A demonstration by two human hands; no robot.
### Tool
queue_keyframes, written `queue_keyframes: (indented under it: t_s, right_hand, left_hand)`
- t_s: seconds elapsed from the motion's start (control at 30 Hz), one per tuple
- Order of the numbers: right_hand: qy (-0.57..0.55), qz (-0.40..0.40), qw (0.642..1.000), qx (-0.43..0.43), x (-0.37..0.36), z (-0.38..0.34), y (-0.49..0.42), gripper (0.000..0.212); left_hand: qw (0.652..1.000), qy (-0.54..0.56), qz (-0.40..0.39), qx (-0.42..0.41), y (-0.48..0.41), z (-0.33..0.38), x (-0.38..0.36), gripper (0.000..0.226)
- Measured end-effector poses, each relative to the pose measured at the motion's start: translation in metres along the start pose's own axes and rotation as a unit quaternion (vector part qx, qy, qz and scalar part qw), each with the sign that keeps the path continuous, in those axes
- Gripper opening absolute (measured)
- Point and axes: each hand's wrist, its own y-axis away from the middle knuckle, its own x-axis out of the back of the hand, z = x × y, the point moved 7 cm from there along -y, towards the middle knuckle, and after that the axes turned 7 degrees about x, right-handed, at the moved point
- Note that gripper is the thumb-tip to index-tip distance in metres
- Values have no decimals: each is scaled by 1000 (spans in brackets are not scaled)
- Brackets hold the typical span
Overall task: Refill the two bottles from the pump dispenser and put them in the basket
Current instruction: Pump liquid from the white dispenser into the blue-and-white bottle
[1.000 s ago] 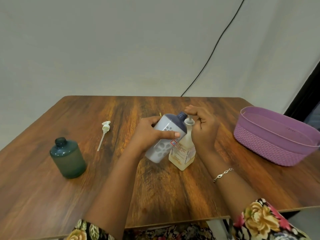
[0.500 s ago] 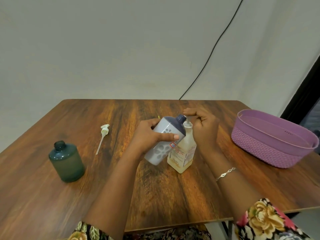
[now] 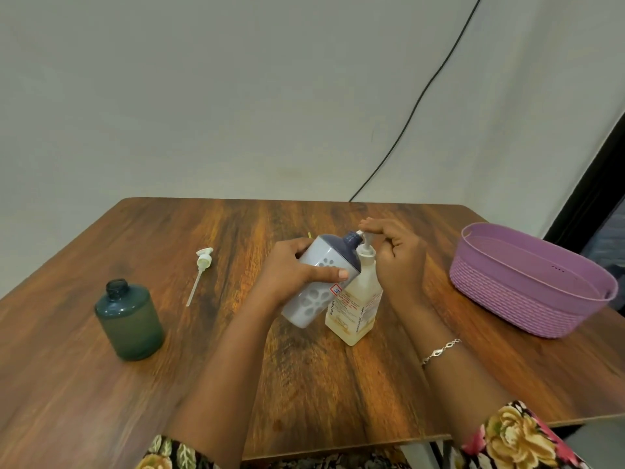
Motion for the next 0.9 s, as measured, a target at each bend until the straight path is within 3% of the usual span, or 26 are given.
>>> queue_keyframes:
  t_s: [0.23,0.57,0.73,0.9]
  right_hand:
    - [44,11,997,63,-6,8,15,41]
    - [7,8,1000,0,0,2,-5,34]
    - [36,23,997,59,-6,-6,5,36]
    - [41,20,997,56,-5,4,9,35]
  left_hand:
    - [1000,-2,2,-4,-6,-6,-2,48]
    - [1000,-4,-9,-7,-4,-4,-3,46]
    - [1000,-9,-11,-9,-6,-3,-2,45]
    - [1000,-18,-5,-7,-7,-4,-2,47]
